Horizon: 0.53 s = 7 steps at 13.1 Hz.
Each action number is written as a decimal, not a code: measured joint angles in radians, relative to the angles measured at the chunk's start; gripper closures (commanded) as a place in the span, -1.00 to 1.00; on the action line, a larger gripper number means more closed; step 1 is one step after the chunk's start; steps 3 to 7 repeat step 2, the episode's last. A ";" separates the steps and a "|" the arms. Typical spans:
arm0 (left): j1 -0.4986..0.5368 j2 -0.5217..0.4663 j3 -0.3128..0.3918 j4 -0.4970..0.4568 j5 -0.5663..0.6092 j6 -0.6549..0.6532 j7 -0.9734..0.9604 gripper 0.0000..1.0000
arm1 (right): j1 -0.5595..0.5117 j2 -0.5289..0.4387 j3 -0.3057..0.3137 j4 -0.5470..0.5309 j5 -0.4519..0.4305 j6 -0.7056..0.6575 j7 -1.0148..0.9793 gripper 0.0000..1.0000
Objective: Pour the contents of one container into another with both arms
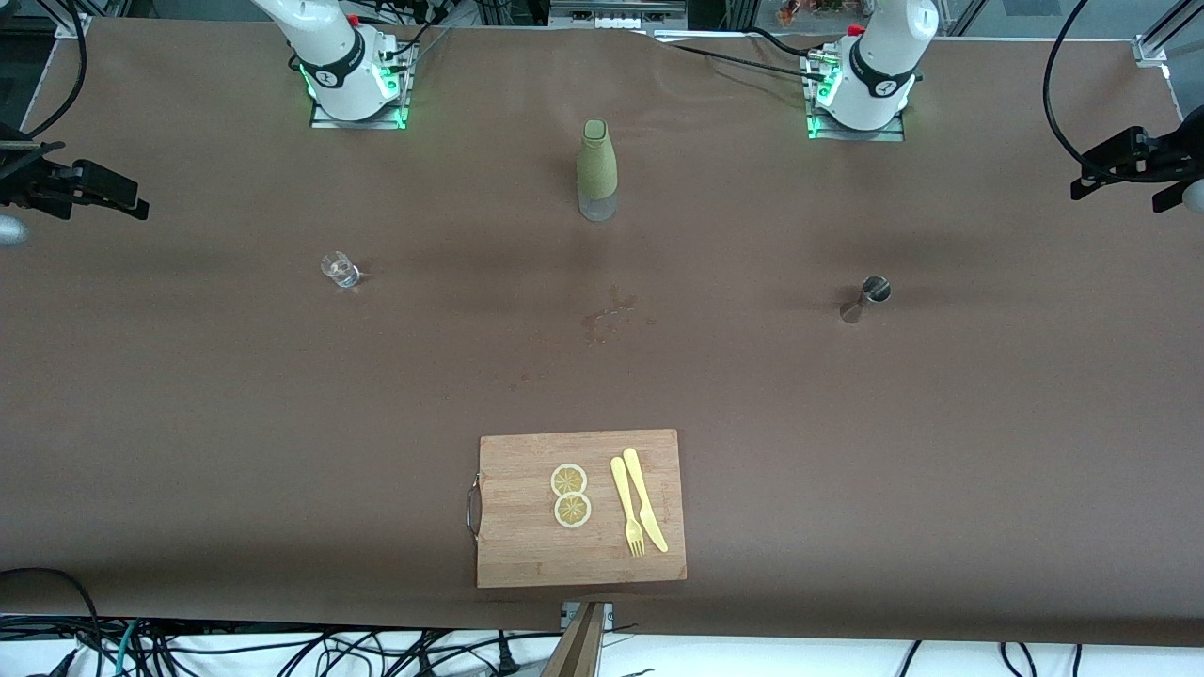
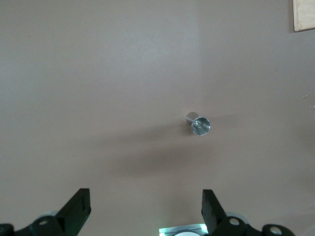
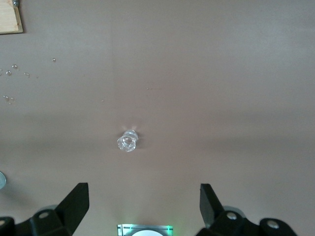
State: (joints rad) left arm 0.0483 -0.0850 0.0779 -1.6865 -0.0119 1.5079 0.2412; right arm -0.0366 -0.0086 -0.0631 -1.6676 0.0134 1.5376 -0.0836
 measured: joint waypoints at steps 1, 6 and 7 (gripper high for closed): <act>0.000 0.000 0.000 0.000 0.000 0.001 0.000 -1.00 | -0.001 0.001 0.000 -0.003 0.000 0.006 0.000 -1.00; 0.000 0.000 0.000 0.000 0.000 0.001 0.000 -1.00 | -0.001 0.002 0.000 -0.004 0.000 0.010 0.000 -1.00; 0.000 0.000 0.000 0.000 0.000 0.001 0.000 -1.00 | -0.001 0.002 0.000 -0.004 0.000 0.010 0.000 -1.00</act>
